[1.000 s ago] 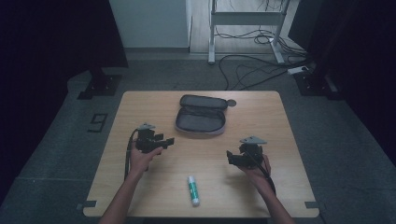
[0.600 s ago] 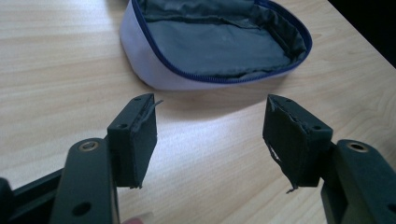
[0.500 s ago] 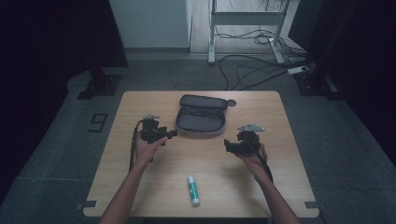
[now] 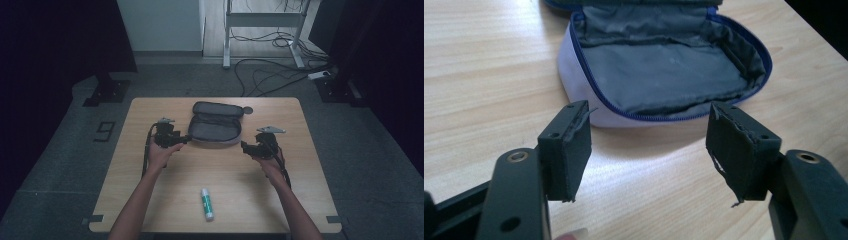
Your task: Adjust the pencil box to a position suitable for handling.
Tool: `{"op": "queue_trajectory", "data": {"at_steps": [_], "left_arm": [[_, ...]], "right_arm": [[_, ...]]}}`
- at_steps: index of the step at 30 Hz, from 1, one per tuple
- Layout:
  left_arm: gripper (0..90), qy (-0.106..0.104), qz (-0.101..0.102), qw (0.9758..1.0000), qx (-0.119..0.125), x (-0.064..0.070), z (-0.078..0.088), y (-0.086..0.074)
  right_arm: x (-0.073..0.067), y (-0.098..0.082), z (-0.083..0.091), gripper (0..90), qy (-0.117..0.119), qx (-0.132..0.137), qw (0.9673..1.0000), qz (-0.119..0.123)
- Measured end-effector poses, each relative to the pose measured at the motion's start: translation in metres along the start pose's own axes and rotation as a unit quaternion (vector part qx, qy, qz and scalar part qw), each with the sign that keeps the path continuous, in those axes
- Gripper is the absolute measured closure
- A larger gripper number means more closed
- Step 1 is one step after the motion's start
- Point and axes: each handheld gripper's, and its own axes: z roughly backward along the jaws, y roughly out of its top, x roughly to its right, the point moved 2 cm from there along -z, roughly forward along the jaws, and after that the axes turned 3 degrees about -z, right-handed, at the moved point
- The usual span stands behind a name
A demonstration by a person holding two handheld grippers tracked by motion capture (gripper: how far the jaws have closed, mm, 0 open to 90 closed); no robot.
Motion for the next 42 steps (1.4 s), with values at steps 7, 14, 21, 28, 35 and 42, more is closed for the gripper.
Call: {"op": "queue_trajectory", "data": {"at_steps": [7, 14, 21, 28, 35, 42], "left_arm": [[37.6, 0.015, 0.006, 0.9999, -0.001, -0.002, -0.005, 0.007], [41.8, 0.022, 0.007, 0.9997, 0.005, -0.004, -0.014, 0.014], [41.8, 0.027, 0.03, 0.9992, -0.002, -0.016, -0.025, 0.011], [40.5, 0.025, 0.019, 0.9995, -0.006, -0.011, -0.027, 0.02], [40.8, 0.01, 0.03, 0.9995, -0.008, -0.009, -0.037, 0.025], [41.7, 0.021, 0.039, 0.9989, -0.014, -0.014, -0.05, 0.026]], "right_arm": [[-0.004, 0.008, -0.007, 24.3, -0.004, 0.007, 0.9998, 0.016], [-0.009, 0.015, -0.023, 29.1, 0.0, 0.003, 0.9999, 0.017], [-0.011, 0.022, -0.035, 34.0, 0.003, 0.002, 0.9997, 0.023], [-0.005, 0.03, -0.043, 38.8, -0.001, -0.003, 0.9998, 0.021], [-0.005, 0.033, -0.054, 40.0, -0.008, -0.001, 0.9997, 0.023], [-0.004, 0.034, -0.07, 43.2, -0.008, -0.004, 0.9999, 0.008]]}}
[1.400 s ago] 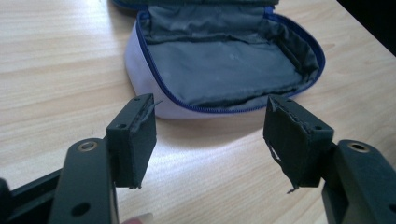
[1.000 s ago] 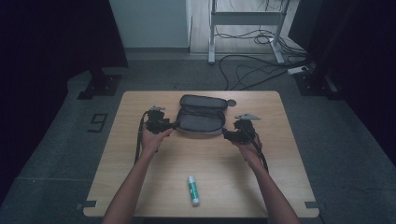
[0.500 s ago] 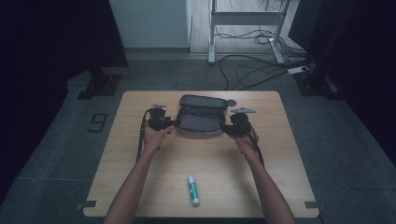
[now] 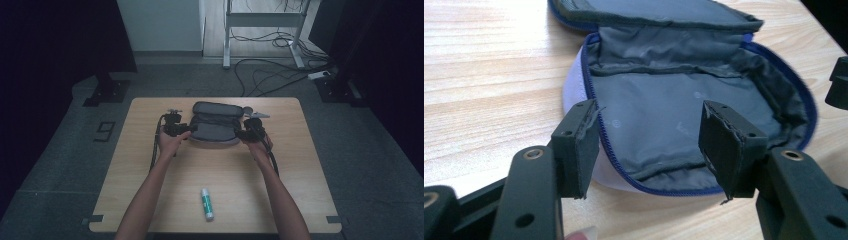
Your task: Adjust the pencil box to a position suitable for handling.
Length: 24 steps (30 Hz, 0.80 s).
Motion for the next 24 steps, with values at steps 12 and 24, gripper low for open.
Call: {"op": "queue_trajectory", "data": {"at_steps": [12, 24], "left_arm": [[45.4, 0.016, 0.017, 0.9996, -0.013, -0.012, -0.015, -0.009], [51.7, 0.023, 0.031, 0.999, -0.024, -0.021, -0.028, -0.019]], "right_arm": [[0.004, -0.006, -0.02, 50.1, -0.006, -0.025, 0.9996, -0.012], [0.004, -0.016, -0.033, 60.4, 0.002, -0.055, 0.9985, -0.008]]}}
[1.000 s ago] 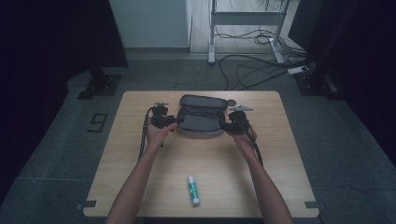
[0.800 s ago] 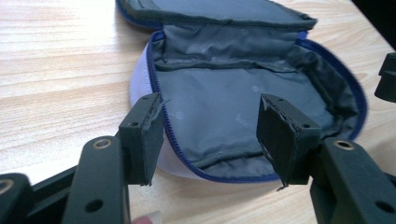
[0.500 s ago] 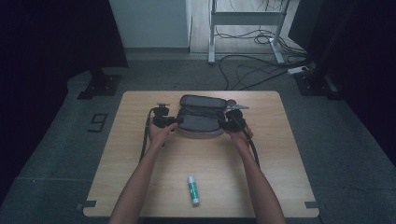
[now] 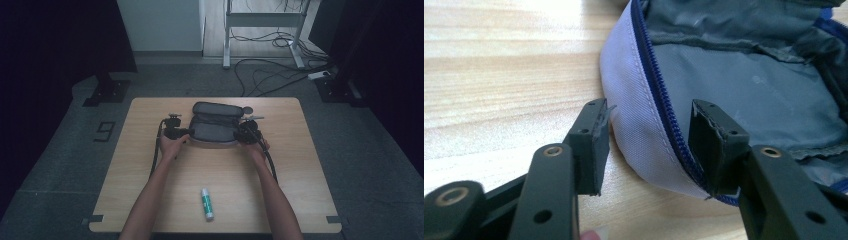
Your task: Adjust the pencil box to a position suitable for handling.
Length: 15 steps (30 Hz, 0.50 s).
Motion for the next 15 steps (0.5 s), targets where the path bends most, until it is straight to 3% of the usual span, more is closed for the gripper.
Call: {"op": "queue_trajectory", "data": {"at_steps": [9, 15], "left_arm": [[61.5, 0.0, 0.0, 0.9999, -0.012, -0.0026, -0.0042, -0.0029], [65.8, 0.012, -0.01, 0.9997, -0.017, -0.0003, -0.0048, -0.0024]], "right_arm": [[0.0003, -0.0012, -0.0017, 71.0, 0.003, -0.008, 0.9999, -0.009], [-0.0008, -0.0002, -0.0007, 78.8, -0.001, -0.015, 0.9999, 0.004]]}}
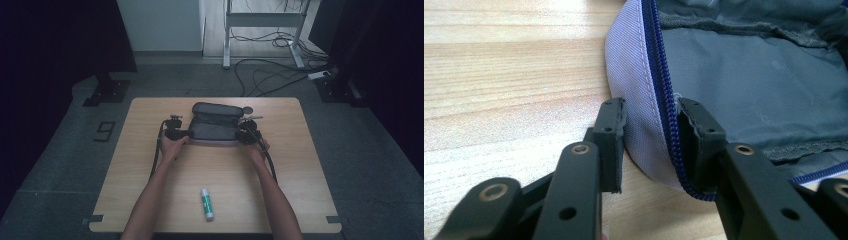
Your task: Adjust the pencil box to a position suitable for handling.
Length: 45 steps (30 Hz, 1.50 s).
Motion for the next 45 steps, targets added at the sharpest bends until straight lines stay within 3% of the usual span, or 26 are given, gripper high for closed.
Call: {"op": "queue_trajectory", "data": {"at_steps": [7, 12, 17, 22, 28, 45], "left_arm": [[72.9, 0.002, -0.001, 1.0, -0.005, -0.001, 0.0, 0.0], [76.0, 0.016, -0.008, 0.9998, 0.006, -0.001, 0.0, 0.001], [78.7, 0.01, -0.006, 0.9999, 0.005, -0.003, 0.001, 0.002], [79.8, 0.01, -0.019, 0.9992, 0.035, 0.002, 0.014, 0.008], [79.9, -0.004, -0.024, 0.9983, 0.053, 0.011, 0.035, 0.018], [80.1, -0.012, -0.043, 0.9966, 0.07, 0.028, 0.07, 0.023]], "right_arm": [[0.002, -0.002, 0.002, 84.2, 0.002, 0.007, 1.0, 0.002], [0.004, -0.004, 0.003, 85.9, 0.021, 0.015, 0.9996, -0.014], [0.004, 0.0, 0.008, 86.2, 0.026, 0.025, 0.9993, -0.002], [0.0, 0.005, 0.018, 86.3, 0.026, 0.04, 0.9989, 0.0], [-0.003, 0.02, 0.047, 86.4, 0.027, 0.072, 0.997, 0.013], [-0.01, 0.025, 0.084, 86.4, 0.045, 0.108, 0.9929, 0.022]]}}
